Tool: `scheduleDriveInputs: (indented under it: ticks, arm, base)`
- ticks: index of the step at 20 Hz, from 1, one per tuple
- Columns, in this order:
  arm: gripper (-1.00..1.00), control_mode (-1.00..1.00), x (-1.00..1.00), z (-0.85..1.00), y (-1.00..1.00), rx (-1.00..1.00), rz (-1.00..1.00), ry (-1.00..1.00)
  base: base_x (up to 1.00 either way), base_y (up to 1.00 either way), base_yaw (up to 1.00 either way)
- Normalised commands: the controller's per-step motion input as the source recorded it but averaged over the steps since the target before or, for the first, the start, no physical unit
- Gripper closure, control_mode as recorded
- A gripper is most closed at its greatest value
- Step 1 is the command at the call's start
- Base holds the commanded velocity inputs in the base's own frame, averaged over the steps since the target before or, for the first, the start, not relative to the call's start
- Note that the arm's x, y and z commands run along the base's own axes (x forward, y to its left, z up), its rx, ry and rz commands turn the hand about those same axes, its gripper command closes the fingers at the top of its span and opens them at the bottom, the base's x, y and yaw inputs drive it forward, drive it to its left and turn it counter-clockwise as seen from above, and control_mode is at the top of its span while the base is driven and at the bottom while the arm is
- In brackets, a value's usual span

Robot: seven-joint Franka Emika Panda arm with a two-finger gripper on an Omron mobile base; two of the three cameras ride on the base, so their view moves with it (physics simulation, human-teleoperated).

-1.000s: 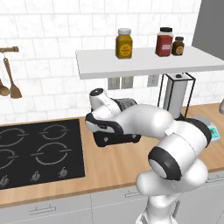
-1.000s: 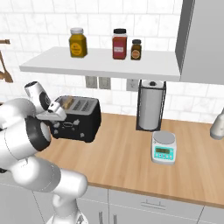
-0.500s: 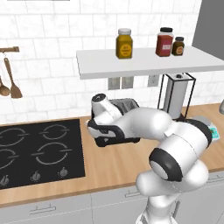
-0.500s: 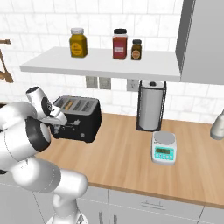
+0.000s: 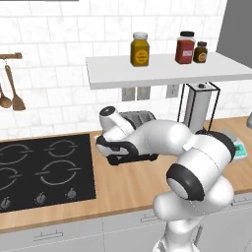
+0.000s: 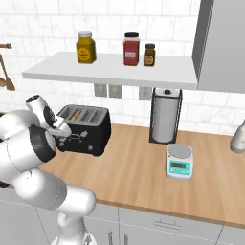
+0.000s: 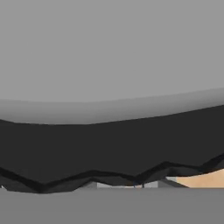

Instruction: Start the toaster. Once the lever pops up, take the bread to the plate on the dining counter.

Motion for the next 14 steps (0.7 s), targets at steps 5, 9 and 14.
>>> scheduleDriveInputs:
  ticks: [5,9,14]
  arm:
    - [1.0,-1.0,-0.29,-0.34,-0.09,0.0,-0.03,0.0]
    - [1.0,-1.0,-0.09,0.76,0.0,0.0,0.0,-0.03]
    - [1.0,-1.0,-0.13,0.91,-0.02,-0.02,0.0,-0.01]
  base:
    - [0.0,0.0,0.0]
    - [0.0,0.0,0.0]
    - [0.0,0.0,0.0]
